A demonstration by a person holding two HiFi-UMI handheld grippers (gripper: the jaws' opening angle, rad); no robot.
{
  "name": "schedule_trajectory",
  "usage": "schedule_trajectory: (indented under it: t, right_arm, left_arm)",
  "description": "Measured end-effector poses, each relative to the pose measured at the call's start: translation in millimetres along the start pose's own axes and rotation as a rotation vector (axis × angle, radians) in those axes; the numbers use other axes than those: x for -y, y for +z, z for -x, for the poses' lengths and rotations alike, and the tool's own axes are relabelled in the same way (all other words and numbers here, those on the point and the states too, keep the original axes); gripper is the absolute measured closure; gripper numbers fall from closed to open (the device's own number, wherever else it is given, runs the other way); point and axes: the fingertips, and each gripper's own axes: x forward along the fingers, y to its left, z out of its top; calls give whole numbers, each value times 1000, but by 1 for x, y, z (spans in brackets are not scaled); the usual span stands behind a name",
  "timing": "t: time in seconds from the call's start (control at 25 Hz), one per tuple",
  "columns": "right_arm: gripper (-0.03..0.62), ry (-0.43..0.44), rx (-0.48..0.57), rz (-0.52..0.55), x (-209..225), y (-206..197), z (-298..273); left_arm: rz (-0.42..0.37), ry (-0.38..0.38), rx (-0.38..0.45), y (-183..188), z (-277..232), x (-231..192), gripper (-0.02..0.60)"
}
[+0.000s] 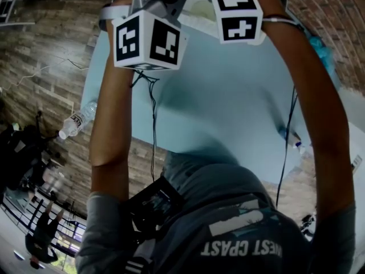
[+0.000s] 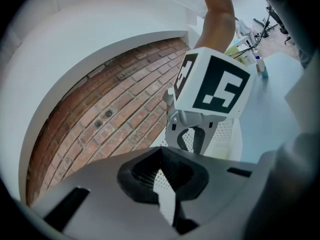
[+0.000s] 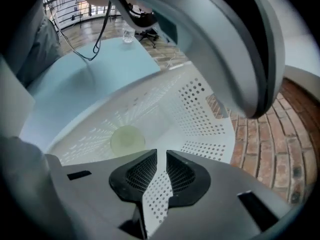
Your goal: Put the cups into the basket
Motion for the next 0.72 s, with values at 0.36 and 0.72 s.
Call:
schedule_trajectory:
  t: [0.36,0.72]
  right_arm:
    - [545,-82,51,12,2,35,57]
    - [545,-169,146,-5,-18,76,112]
  left_arm:
    - [-26,40,-4,25,33,-13,580]
    - [-50,76,-19,49,77,-13,581]
